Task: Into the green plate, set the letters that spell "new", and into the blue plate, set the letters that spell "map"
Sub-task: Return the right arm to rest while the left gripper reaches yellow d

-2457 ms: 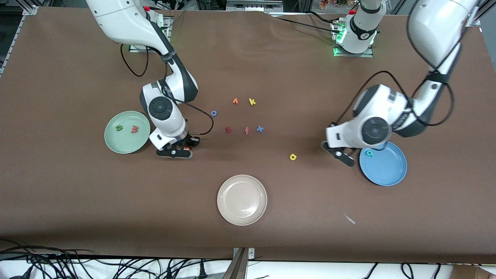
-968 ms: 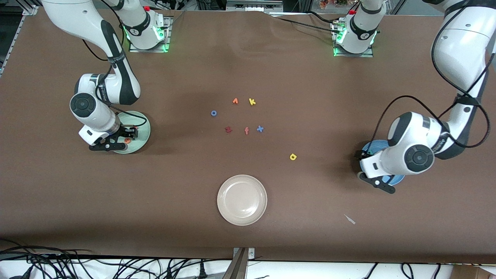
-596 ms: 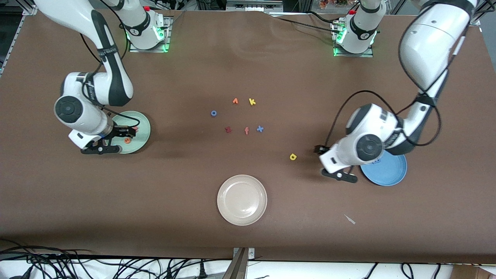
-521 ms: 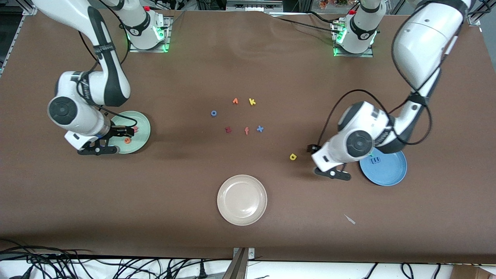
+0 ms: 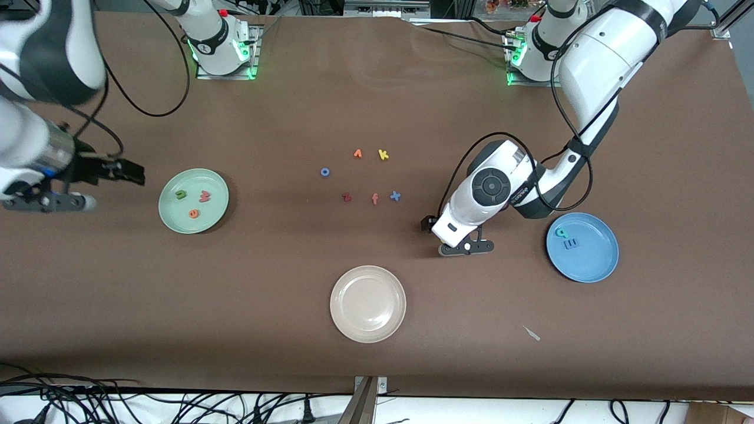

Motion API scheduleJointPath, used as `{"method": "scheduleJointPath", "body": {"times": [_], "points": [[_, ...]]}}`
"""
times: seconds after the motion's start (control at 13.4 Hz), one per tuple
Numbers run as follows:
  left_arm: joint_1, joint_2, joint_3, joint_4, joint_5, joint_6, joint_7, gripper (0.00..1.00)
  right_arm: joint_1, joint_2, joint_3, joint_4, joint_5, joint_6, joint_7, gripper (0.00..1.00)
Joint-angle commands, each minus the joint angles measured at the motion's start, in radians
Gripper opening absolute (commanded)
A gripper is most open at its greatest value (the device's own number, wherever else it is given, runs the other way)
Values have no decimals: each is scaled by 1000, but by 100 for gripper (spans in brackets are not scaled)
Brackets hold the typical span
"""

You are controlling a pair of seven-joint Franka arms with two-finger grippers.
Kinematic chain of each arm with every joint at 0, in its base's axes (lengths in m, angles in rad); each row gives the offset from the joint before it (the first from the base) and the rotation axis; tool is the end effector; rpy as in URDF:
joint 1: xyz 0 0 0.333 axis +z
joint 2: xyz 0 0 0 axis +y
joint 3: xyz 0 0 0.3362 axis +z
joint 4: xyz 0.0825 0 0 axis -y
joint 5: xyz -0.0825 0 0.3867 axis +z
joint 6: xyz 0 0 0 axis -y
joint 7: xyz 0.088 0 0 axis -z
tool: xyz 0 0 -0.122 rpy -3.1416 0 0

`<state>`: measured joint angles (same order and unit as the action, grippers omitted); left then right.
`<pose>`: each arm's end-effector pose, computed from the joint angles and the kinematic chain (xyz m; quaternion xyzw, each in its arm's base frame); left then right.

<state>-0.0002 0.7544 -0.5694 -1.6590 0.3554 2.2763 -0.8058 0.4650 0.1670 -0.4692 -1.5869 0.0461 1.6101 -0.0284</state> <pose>0.6153 -0.3226 0.2185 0.9964 0.0631 -0.0349 0.0436 0.5985 0.0218 0.5380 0.9979 0.0102 -0.0630 0.0138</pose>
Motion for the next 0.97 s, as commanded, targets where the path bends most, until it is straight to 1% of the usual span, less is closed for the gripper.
{"method": "scheduleJointPath", "body": {"times": [0.0, 0.07, 0.15, 0.22, 0.3, 0.37, 0.45, 0.52, 0.6, 0.67, 0.74, 0.82, 0.89], "points": [[0, 2, 2, -19, 77, 22, -64, 100, -2, -9, 4, 88, 12, -76, -8, 100], [2, 14, 5, -19, 111, 22, -66, 100, -12, -20, 18, 82, 6, -78, -16, 100], [2, 26, 9, -16, 143, 20, -67, 100, -57, -29, 61, 71, 6, -78, -18, 100], [0, 34, 10, -8, 146, 19, -63, 99, -137, -43, 128, 47, 8, -66, -21, 100], [0, 51, 11, -2, 151, 16, -59, 99, -229, -67, 220, 41, 8, -62, -16, 100], [-12, 71, 13, 20, 166, 12, -59, 98, -303, -114, 292, 28, 6, -61, -12, 100], [-30, 78, 29, 36, 169, 8, -58, 95, -365, -156, 341, -1, 5, -50, -8, 100], [-53, 86, 49, 50, 168, -6, -56, 94, -408, -182, 368, -30, 5, -53, -13, 100], [-75, 98, 66, 86, 159, -44, -49, 92, -419, -246, 371, -97, 2, -44, -5, 100], [-93, 121, 68, 137, 151, -102, -44, 91, -420, -301, 374, -170, -5, -6, -2, 100], [-99, 140, 68, 174, 151, -138, -44, 90, -428, -317, 394, -200, -35, 41, -4, 100], [-100, 143, 68, 177, 151, -139, -43, 89, -477, -317, 446, -196, -66, 45, -5, 100], [-98, 144, 68, 177, 151, -139, -43, 86, -520, -319, 505, -193, -63, 43, -2, 100]]}}
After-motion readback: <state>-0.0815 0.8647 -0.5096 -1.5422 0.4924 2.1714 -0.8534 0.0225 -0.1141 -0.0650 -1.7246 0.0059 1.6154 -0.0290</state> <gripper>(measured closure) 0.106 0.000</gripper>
